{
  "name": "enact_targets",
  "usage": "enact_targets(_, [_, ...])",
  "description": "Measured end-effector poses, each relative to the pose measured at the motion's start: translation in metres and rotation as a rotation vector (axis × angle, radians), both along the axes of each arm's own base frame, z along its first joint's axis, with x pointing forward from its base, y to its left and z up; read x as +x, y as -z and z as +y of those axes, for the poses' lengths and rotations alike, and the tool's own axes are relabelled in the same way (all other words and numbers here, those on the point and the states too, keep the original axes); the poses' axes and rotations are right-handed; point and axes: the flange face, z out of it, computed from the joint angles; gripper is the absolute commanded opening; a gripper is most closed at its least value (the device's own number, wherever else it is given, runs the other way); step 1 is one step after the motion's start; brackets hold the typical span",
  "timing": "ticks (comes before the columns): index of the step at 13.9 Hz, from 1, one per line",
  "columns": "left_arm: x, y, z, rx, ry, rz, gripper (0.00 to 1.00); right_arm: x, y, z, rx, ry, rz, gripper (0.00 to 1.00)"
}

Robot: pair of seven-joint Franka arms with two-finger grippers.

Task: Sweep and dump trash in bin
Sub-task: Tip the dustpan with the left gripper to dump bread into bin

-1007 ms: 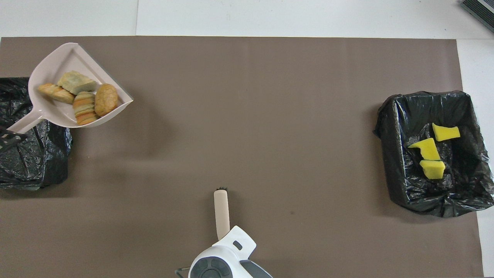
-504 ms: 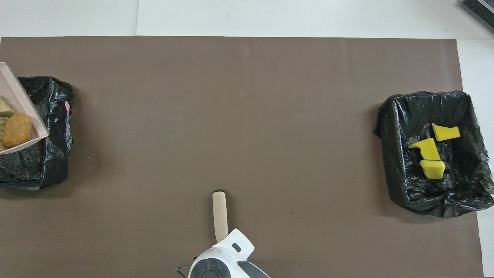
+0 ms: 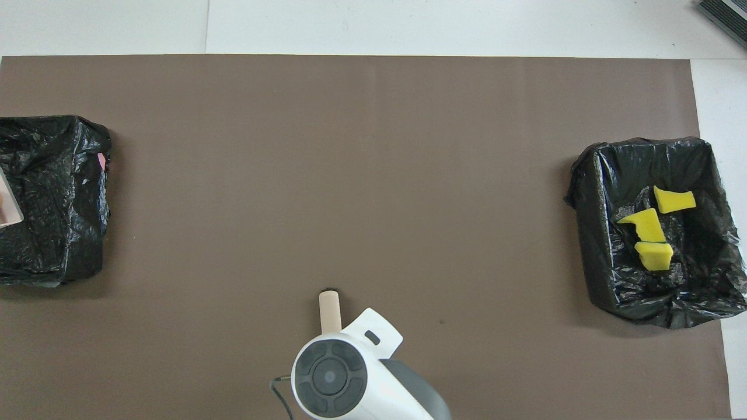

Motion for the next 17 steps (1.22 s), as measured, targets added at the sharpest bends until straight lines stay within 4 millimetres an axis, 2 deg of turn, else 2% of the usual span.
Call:
enact_targets(2, [0.005,0.003,-0.009,0.070,0.032,0.042,0.00,0.033,-0.019,-0.042,0.016,-0.035,-0.021,1.00])
enact_targets(4, [0.004,0.005,-0.009,0.144,0.050,0.083,0.00,0.064,-0.033,-0.097,0.048,-0.079,-0.035,1.00])
enact_targets(6, [0.004,0.006,-0.010,0.173,0.062,0.102,0.00,0.087,-0.045,-0.155,0.065,-0.124,-0.051,1.00])
enact_targets(8, [0.004,0.006,-0.015,0.222,0.086,0.133,0.00,0.103,-0.055,-0.204,0.048,-0.172,-0.078,1.00])
enact_targets(10, [0.007,0.002,-0.023,0.282,0.112,0.153,0.00,0.112,-0.064,-0.238,0.011,-0.197,-0.103,1.00])
enact_targets(12, [0.007,-0.004,-0.029,0.292,0.127,0.150,0.00,0.118,-0.068,-0.262,-0.030,-0.180,-0.116,1.00])
enact_targets(15, [0.006,-0.017,-0.042,0.241,0.143,0.113,0.00,0.124,-0.082,-0.296,-0.057,-0.126,-0.146,1.00])
enact_targets(17, [0.001,-0.034,-0.053,0.166,0.146,0.065,0.00,0.128,-0.094,-0.318,-0.062,-0.075,-0.169,1.00])
